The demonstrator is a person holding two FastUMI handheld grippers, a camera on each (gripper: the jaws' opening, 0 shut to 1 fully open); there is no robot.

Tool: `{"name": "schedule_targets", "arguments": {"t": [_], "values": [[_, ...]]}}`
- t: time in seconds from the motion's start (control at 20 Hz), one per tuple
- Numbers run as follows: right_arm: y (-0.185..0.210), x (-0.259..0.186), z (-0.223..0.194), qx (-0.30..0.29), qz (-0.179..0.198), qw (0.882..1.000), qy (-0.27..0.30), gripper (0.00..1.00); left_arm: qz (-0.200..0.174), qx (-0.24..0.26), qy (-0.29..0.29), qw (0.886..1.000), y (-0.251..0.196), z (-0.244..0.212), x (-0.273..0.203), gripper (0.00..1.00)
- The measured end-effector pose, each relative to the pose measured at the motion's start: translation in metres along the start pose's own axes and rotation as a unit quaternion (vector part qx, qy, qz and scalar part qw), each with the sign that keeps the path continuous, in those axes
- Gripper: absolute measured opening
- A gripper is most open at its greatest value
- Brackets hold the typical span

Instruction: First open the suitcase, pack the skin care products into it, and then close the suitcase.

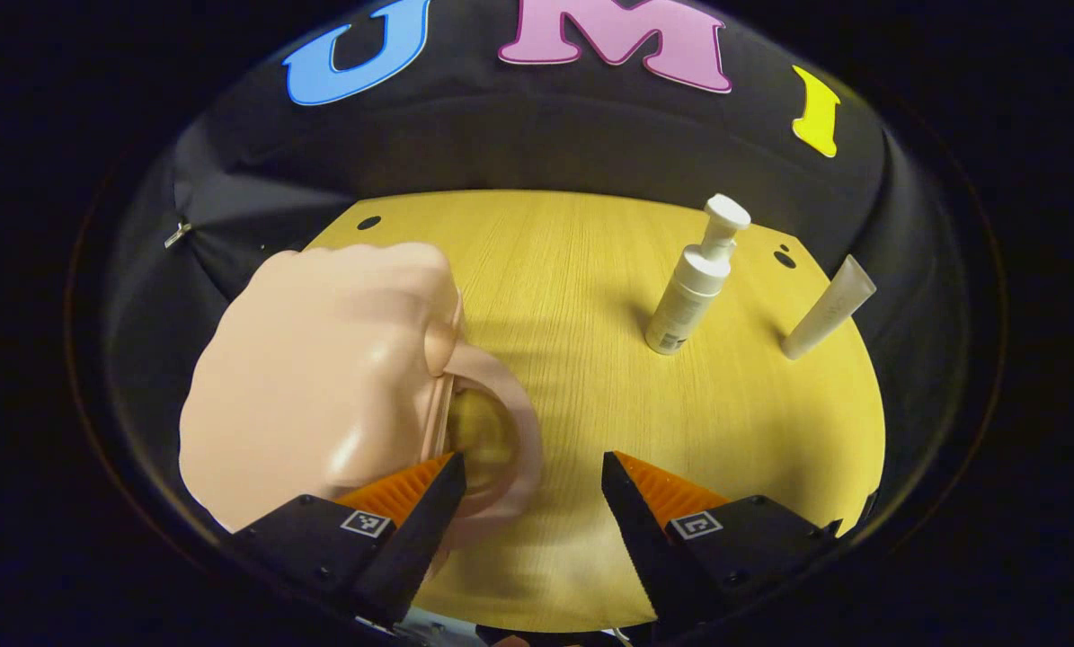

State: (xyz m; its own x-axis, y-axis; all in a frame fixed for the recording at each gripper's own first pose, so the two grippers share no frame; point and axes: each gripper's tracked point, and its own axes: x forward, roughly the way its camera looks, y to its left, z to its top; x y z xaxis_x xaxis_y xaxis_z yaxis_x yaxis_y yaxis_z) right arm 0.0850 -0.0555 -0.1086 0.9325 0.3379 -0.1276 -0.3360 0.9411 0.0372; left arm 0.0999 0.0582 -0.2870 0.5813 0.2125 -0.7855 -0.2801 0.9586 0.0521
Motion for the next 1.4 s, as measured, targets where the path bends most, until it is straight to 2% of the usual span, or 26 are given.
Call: {"name": "schedule_targets", "arguments": {"t": [0.05, 0.1, 0.15, 0.2, 0.25, 0.35, 0.4, 0.5, 0.65, 0.8, 0.9, 1.15, 1.4], "values": [[-0.004, 0.001, -0.001, 0.0, -0.005, 1.0, 0.0, 0.97, 0.003, 0.011, 0.015, 1.0, 0.001, -0.001, 0.007, 0.97], [-0.008, 0.002, -0.003, 0.0, -0.013, 1.0, 0.003, 0.97, -0.011, 0.016, 0.035, 0.999, -0.004, -0.007, 0.013, 0.96], [-0.012, 0.003, -0.005, 0.002, -0.02, 1.0, 0.009, 0.97, -0.022, 0.014, 0.049, 0.998, -0.006, -0.011, 0.018, 0.83], [-0.012, 0.005, -0.007, 0.007, -0.024, 1.0, 0.015, 0.97, -0.01, 0.016, 0.054, 0.998, -0.001, -0.011, 0.025, 0.74], [-0.012, 0.005, -0.004, 0.012, -0.028, 0.999, 0.016, 0.97, -0.01, 0.031, 0.056, 0.998, 0.004, -0.01, 0.025, 0.53], [-0.01, 0.007, 0.005, 0.01, -0.034, 0.999, 0.007, 0.97, -0.019, 0.077, 0.039, 0.996, -0.002, 0.0, 0.02, 0.2], [-0.009, 0.008, 0.005, 0.006, -0.037, 0.999, 0.009, 0.98, -0.02, 0.105, 0.027, 0.994, -0.004, 0.007, 0.016, 0.17], [-0.005, 0.011, 0.009, -0.002, -0.043, 0.999, 0.006, 0.97, -0.025, 0.133, 0.018, 0.991, -0.005, 0.02, 0.001, 0.14], [0.009, 0.014, 0.013, -0.002, -0.043, 0.999, 0.005, 0.97, -0.078, 0.089, 0.023, 0.993, -0.005, 0.035, -0.033, 0.13], [0.027, 0.019, 0.018, 0.001, -0.038, 0.999, 0.002, 0.97, -0.088, 0.089, -0.006, 0.992, 0.023, 0.064, -0.08, 0.12], [0.037, 0.024, 0.021, 0.004, -0.036, 0.999, 0.001, 0.97, -0.078, 0.091, -0.03, 0.992, 0.051, 0.087, -0.112, 0.12], [0.063, 0.037, 0.032, 0.019, -0.023, 1.0, 0.001, 0.97, -0.04, 0.059, -0.087, 0.994, 0.14, 0.132, -0.163, 0.13], [0.082, 0.047, 0.04, 0.008, -0.017, 1.0, 0.001, 0.98, 0.058, 0.101, -0.113, 0.987, 0.264, 0.152, -0.179, 0.12]]}}
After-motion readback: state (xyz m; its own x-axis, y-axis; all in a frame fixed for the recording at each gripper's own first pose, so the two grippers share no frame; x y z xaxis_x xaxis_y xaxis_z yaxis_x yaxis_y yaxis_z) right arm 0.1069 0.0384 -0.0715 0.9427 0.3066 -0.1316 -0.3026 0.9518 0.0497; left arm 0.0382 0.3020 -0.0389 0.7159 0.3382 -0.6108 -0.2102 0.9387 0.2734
